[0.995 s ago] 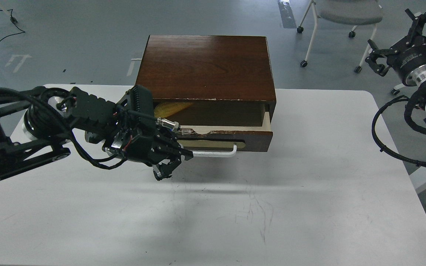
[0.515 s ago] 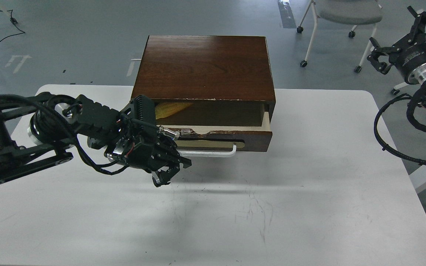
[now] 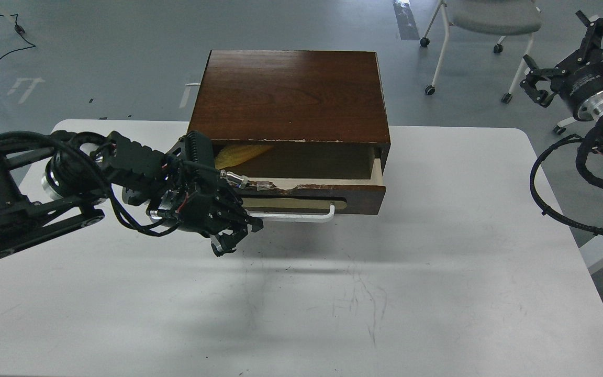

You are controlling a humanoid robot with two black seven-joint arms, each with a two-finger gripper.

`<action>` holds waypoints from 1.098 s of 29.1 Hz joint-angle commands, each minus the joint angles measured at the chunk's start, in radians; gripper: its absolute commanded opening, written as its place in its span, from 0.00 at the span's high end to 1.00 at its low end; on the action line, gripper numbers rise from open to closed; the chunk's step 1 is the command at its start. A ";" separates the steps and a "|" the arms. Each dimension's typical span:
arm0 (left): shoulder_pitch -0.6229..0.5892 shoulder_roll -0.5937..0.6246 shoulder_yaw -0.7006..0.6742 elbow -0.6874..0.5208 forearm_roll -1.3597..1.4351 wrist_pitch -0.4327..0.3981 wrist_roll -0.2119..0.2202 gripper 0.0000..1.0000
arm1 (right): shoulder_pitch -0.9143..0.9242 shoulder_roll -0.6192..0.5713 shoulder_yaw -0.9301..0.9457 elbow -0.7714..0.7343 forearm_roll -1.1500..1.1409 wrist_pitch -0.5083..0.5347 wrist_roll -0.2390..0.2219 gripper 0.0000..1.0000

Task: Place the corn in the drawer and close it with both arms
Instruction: 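Push the drawer front with the left gripper into the box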

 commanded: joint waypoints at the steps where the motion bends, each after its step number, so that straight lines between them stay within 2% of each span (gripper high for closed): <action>1: -0.004 0.001 -0.004 0.002 0.000 0.000 0.000 1.00 | 0.001 0.000 0.000 0.002 0.000 0.000 0.000 0.00; 11: -0.018 -0.002 -0.013 0.016 0.000 0.000 0.000 1.00 | 0.009 0.006 0.000 0.003 -0.002 0.000 0.000 0.00; 32: -0.041 -0.060 -0.013 0.137 0.000 0.010 0.000 1.00 | 0.013 0.006 -0.001 0.012 -0.002 -0.002 0.000 0.00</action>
